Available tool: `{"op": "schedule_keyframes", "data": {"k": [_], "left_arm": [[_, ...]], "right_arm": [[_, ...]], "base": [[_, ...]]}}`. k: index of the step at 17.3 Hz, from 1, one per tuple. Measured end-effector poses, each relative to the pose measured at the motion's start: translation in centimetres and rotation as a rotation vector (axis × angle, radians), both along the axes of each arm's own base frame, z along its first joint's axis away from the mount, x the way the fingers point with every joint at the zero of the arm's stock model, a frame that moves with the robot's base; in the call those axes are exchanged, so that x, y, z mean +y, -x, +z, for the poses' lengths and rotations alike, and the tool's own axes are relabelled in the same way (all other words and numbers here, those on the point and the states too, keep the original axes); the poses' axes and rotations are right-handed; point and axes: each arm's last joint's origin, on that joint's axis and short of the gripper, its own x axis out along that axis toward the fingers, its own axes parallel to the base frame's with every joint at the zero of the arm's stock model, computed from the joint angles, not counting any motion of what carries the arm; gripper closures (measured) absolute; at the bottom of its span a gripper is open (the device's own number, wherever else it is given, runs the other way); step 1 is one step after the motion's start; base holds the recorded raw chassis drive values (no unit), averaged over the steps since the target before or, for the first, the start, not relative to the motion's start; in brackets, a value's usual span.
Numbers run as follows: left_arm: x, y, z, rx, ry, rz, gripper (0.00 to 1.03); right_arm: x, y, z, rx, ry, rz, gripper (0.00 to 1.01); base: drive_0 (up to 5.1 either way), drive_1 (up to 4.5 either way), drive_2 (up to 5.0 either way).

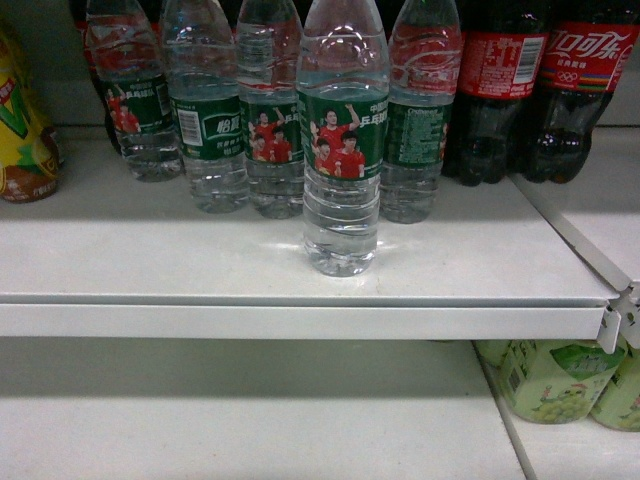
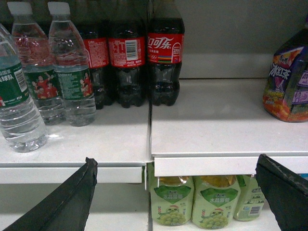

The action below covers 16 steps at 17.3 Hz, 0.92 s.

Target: Move water from second to third shelf

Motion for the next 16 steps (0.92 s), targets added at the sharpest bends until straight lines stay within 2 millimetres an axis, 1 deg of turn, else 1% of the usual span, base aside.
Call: {"op": "schedule_keyframes", "data": {"k": [16], "left_arm": [[0.00, 0.00, 0.00, 0.000, 0.000, 0.000, 0.05]], "right_arm": [[0.00, 0.00, 0.00, 0.000, 0.000, 0.000, 0.03]], "base": [[0.0, 0.00, 0.0]]}}
